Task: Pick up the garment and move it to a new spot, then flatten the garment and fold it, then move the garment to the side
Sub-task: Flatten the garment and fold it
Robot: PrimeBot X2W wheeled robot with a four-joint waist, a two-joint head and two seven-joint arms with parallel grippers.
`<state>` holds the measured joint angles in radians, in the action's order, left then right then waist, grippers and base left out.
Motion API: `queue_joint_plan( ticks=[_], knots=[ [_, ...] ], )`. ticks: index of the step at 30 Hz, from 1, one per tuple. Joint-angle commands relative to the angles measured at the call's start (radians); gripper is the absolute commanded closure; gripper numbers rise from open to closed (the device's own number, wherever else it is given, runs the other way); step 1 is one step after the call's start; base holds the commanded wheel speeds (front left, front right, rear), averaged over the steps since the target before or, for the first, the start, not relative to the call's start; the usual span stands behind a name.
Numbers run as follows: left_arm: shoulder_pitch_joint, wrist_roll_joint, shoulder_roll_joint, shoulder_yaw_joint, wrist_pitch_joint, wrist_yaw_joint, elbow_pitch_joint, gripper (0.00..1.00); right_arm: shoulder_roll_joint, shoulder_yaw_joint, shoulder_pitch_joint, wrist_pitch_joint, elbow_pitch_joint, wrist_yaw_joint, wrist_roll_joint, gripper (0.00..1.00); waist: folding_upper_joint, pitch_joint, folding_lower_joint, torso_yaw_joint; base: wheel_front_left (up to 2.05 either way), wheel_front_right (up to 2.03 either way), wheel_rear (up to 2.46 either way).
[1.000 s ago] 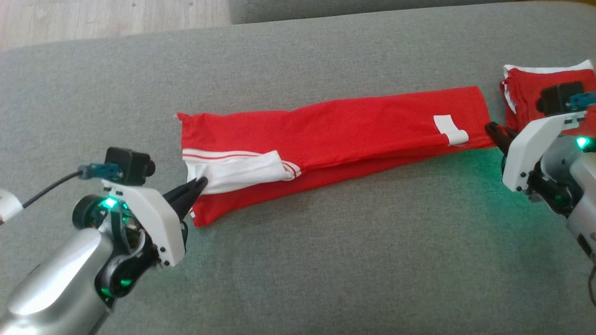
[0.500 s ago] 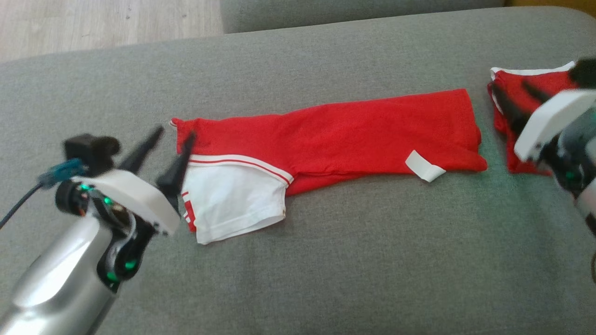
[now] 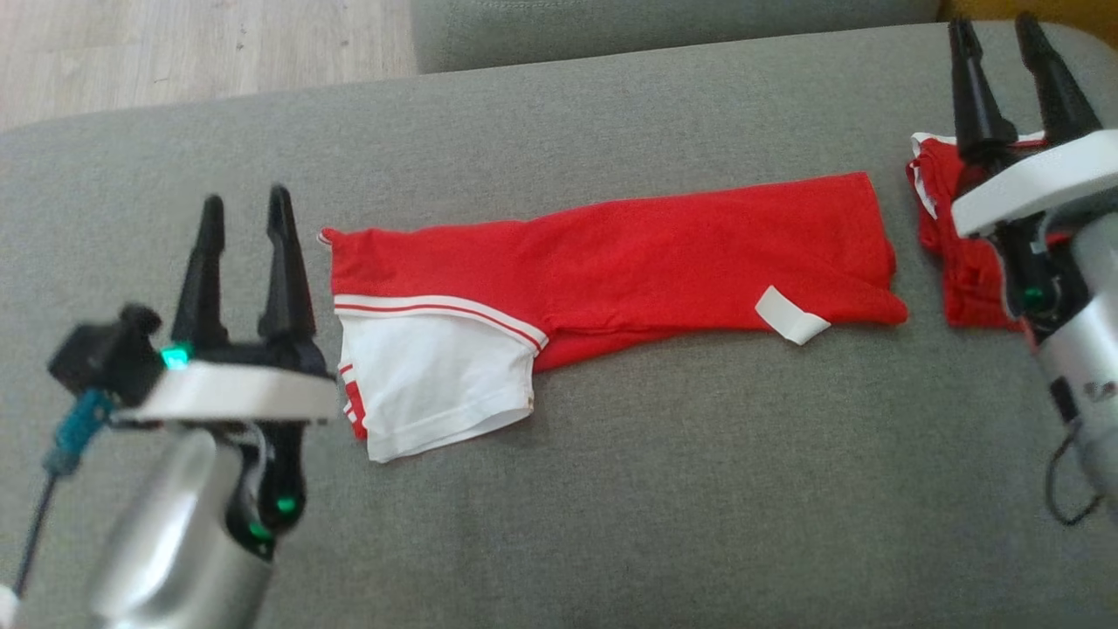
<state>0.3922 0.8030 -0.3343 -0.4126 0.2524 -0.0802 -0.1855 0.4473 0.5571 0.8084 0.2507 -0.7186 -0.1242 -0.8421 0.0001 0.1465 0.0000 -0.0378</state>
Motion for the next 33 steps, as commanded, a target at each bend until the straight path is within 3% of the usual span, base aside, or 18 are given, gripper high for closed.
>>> queue_joint_plan(
  ticks=[1,6,12,20,33],
  knots=[
    [-0.01,-0.053,0.008,0.075,0.009,0.015,0.04,0.0,-0.032,-0.078,-0.052,0.01,0.071,-0.007,0.071,0.0,-0.0001,0.0,0.0,-0.002,0.0,0.0,0.0],
    [-0.117,-0.153,0.108,0.135,0.009,0.079,0.008,0.0,-0.182,-0.284,-0.241,0.011,0.169,-0.007,0.276,0.0,-0.0001,-0.01,0.0,-0.005,0.0,0.0,0.0],
    [-0.16,-0.245,0.186,0.204,0.009,0.138,-0.038,0.0,-0.295,-0.383,-0.367,0.011,0.202,-0.007,0.434,0.0,-0.0001,-0.008,0.0,-0.001,0.0,0.0,0.0],
    [-0.131,-0.306,0.221,0.243,0.009,0.182,-0.067,0.0,-0.31,-0.462,-0.338,-0.012,0.148,-0.007,0.509,0.0,-0.0001,0.025,0.0,0.014,0.0,0.0,0.0],
    [-0.066,-0.342,0.25,0.221,0.009,0.208,-0.106,0.0,-0.334,-0.704,-0.173,-0.109,-0.204,-0.007,0.673,0.0,-0.0001,0.128,0.0,0.076,0.0,0.0,0.0]
  ],
)
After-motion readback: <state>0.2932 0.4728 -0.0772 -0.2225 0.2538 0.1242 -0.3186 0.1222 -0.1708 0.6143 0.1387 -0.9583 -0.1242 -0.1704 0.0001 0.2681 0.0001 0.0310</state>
